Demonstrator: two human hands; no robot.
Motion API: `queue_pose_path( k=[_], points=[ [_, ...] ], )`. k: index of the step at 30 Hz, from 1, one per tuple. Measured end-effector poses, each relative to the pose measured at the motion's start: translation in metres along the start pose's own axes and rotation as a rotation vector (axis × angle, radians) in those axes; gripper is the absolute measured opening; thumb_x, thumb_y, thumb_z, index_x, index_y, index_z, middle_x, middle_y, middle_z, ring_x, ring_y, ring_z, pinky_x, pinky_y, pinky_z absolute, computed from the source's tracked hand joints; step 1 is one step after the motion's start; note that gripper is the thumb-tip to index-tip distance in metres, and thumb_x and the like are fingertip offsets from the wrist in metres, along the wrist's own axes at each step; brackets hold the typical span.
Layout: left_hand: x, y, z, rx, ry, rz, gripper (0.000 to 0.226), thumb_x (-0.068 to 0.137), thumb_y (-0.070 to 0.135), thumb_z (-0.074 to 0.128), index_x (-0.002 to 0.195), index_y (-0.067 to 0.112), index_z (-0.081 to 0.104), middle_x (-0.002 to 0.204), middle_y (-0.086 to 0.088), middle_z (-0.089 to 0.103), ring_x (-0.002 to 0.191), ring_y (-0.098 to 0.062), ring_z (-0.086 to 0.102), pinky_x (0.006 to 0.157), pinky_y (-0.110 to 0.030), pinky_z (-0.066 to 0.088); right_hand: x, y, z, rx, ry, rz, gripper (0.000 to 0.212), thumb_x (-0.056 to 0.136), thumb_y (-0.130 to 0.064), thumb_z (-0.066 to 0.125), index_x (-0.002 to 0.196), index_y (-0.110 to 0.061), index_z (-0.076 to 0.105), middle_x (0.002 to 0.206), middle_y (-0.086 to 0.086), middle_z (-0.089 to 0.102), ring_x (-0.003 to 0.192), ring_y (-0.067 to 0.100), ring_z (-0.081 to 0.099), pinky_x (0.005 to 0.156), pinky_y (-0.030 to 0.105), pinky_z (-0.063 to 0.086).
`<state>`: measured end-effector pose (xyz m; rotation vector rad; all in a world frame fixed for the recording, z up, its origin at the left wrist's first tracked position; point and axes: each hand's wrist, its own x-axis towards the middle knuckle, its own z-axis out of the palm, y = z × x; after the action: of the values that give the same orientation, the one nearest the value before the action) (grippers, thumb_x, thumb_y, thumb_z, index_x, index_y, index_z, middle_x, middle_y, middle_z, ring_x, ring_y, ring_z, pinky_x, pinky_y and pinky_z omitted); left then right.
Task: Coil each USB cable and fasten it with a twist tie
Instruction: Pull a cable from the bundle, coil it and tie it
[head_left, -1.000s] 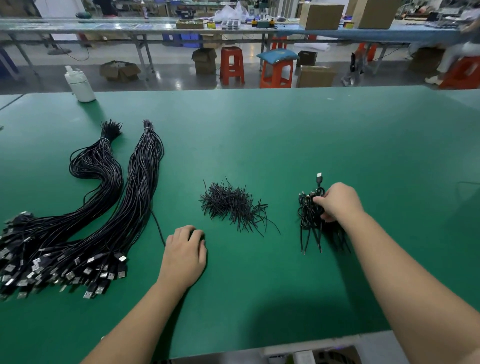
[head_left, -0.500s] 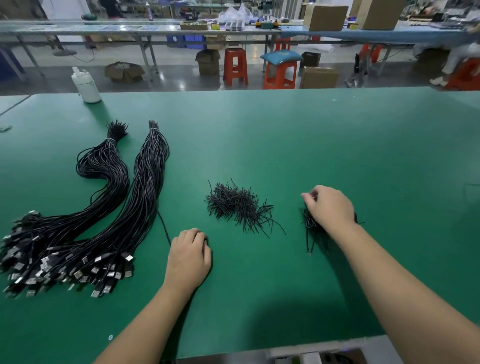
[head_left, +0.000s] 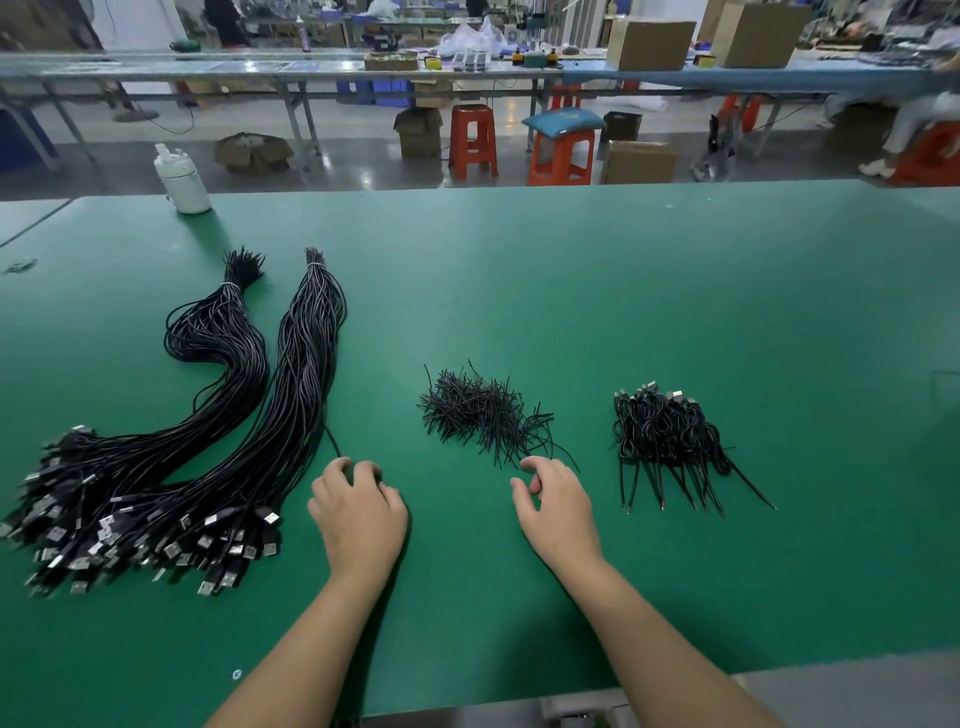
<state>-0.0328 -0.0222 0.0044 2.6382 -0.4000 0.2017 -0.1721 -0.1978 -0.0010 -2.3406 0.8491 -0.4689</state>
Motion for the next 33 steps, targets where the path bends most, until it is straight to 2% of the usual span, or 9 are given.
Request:
queue_pose_path(
  k=[5,9,12,15,19,22,29,31,33],
  points=[
    [0.007,-0.005,-0.004,-0.234,-0.047,-0.06,0.029,0.078,0.001,0.055,0.098,0.018,0.067,0.127,-0.007,0.056,0.121,-0.027,0.043,0.104,-0.043,0.033,0.0,0.004,0.002,0.055,0.036,-0.01,0.022,0.098,-0.038,0.053,0.115,-0.027,0.061,0.08,-0.012,0.05,0.08,0.0,0.049,0.071,0.021,0.039],
    [0.009,-0.016,-0.015,-0.513,-0.133,-0.086,0.045,0.081,-0.007,0.045,0.094,0.026,0.072,0.126,0.004,0.063,0.116,-0.021,0.056,0.103,-0.04,0.045,0.0,0.005,0.005,0.047,0.036,-0.018,0.018,0.097,-0.037,0.053,0.111,-0.029,0.062,0.078,-0.012,0.051,0.08,-0.001,0.049,0.071,0.019,0.039],
    [0.015,-0.031,-0.021,-0.404,-0.26,0.141,0.045,0.085,-0.011,0.049,0.103,0.02,0.077,0.13,0.003,0.06,0.124,-0.017,0.051,0.111,-0.034,0.037,0.0,0.005,0.004,0.042,0.03,-0.019,0.017,0.098,-0.036,0.053,0.111,-0.03,0.062,0.079,-0.013,0.051,0.08,-0.001,0.049,0.07,0.019,0.038],
    [0.022,-0.043,-0.027,-0.295,-0.313,0.335,0.033,0.087,-0.005,0.062,0.102,0.018,0.079,0.129,0.0,0.061,0.125,-0.019,0.05,0.11,-0.033,0.037,0.0,0.004,0.003,0.038,0.021,-0.021,0.016,0.097,-0.035,0.053,0.109,-0.03,0.063,0.079,-0.013,0.052,0.081,-0.001,0.049,0.07,0.018,0.038],
    [0.028,-0.046,-0.029,-0.175,-0.234,0.532,0.013,0.085,0.005,0.075,0.093,0.014,0.08,0.109,-0.003,0.07,0.11,-0.026,0.058,0.094,-0.038,0.049,-0.001,0.003,0.002,0.032,0.017,-0.037,0.015,0.097,-0.034,0.053,0.107,-0.03,0.063,0.078,-0.013,0.051,0.081,-0.002,0.049,0.072,0.019,0.04],
    [0.027,-0.043,-0.025,-0.012,-0.101,0.671,0.013,0.077,0.005,0.082,0.084,0.014,0.077,0.092,-0.002,0.072,0.097,-0.031,0.065,0.08,-0.041,0.053,0.0,0.002,0.002,0.034,0.014,-0.041,0.014,0.097,-0.034,0.053,0.106,-0.03,0.063,0.078,-0.013,0.052,0.082,0.0,0.049,0.075,0.023,0.045],
    [0.031,-0.038,-0.014,0.058,-0.008,0.73,0.02,0.079,-0.003,0.075,0.087,0.013,0.067,0.08,0.002,0.065,0.08,-0.021,0.064,0.105,-0.038,0.043,0.0,0.002,0.001,0.052,0.008,-0.041,0.014,0.096,-0.035,0.053,0.106,-0.032,0.063,0.078,-0.014,0.052,0.083,-0.002,0.049,0.075,0.022,0.044],
    [0.029,-0.033,-0.015,0.011,-0.034,0.65,0.022,0.081,-0.001,0.072,0.091,0.017,0.063,0.083,0.005,0.061,0.08,-0.02,0.062,0.082,-0.035,0.054,-0.001,0.002,0.0,0.07,0.0,-0.042,0.013,0.096,-0.034,0.054,0.106,-0.034,0.062,0.078,-0.014,0.053,0.082,-0.003,0.05,0.074,0.019,0.041],
    [0.023,-0.026,-0.014,-0.033,-0.068,0.578,0.022,0.085,0.002,0.067,0.095,0.02,0.059,0.087,0.007,0.059,0.075,-0.018,0.06,0.059,-0.03,0.048,-0.001,0.002,0.0,0.089,-0.003,-0.044,0.013,0.096,-0.034,0.055,0.106,-0.035,0.062,0.078,-0.013,0.054,0.081,-0.002,0.05,0.073,0.017,0.038]
  ],
)
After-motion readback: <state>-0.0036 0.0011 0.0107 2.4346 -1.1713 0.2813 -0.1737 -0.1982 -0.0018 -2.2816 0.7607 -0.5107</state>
